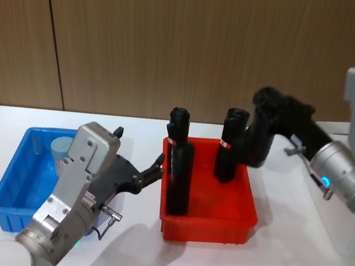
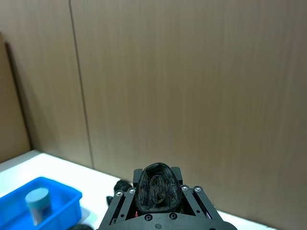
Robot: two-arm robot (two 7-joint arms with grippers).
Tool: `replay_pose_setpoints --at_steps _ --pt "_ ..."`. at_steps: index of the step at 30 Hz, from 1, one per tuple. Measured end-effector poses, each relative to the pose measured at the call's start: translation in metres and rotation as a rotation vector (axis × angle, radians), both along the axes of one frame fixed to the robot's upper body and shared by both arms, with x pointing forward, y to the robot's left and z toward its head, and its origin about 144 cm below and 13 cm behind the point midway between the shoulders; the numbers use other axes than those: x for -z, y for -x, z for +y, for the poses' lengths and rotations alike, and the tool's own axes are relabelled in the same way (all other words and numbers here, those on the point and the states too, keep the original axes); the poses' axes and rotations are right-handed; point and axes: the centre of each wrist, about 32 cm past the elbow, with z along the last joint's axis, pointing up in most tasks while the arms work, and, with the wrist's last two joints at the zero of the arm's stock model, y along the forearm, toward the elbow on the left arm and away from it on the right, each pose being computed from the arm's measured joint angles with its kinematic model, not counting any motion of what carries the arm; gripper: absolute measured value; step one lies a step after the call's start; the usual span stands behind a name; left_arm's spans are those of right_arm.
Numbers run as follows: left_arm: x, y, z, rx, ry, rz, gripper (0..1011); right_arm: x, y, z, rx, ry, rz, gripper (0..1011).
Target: Pick the cotton swabs from the blue box and place them into the white box.
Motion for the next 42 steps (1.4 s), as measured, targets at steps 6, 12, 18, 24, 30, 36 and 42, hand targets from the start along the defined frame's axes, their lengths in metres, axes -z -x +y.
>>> replay_pose_setpoints --at_steps 6,12,18,24,30,36,42 --pt "0.0 0.0 0.0 0.0 0.0 0.0 1004 -0.021 0.012 -0.007 0.073 0.012 -0.033 332" --pt "0.0 0.0 0.0 0.0 0.0 0.0 1004 -0.034 0.022 -0.015 0.147 0.033 -0.046 332" --pt "0.0 0.0 0.0 0.0 0.0 0.0 1004 -0.044 0.031 -0.025 0.236 0.061 -0.048 332" --pt "0.0 0.0 0.0 0.0 0.0 0.0 1004 -0.05 0.038 -0.039 0.339 0.088 -0.031 332" --pt "0.0 0.0 0.0 0.0 0.0 0.0 1004 -0.052 0.042 -0.051 0.426 0.108 -0.01 332" --pt "0.0 0.0 0.0 0.0 0.0 0.0 1004 -0.052 0.045 -0.064 0.52 0.124 0.017 332" --pt "0.0 0.0 0.0 0.0 0.0 0.0 1004 -0.05 0.045 -0.077 0.604 0.137 0.044 423"
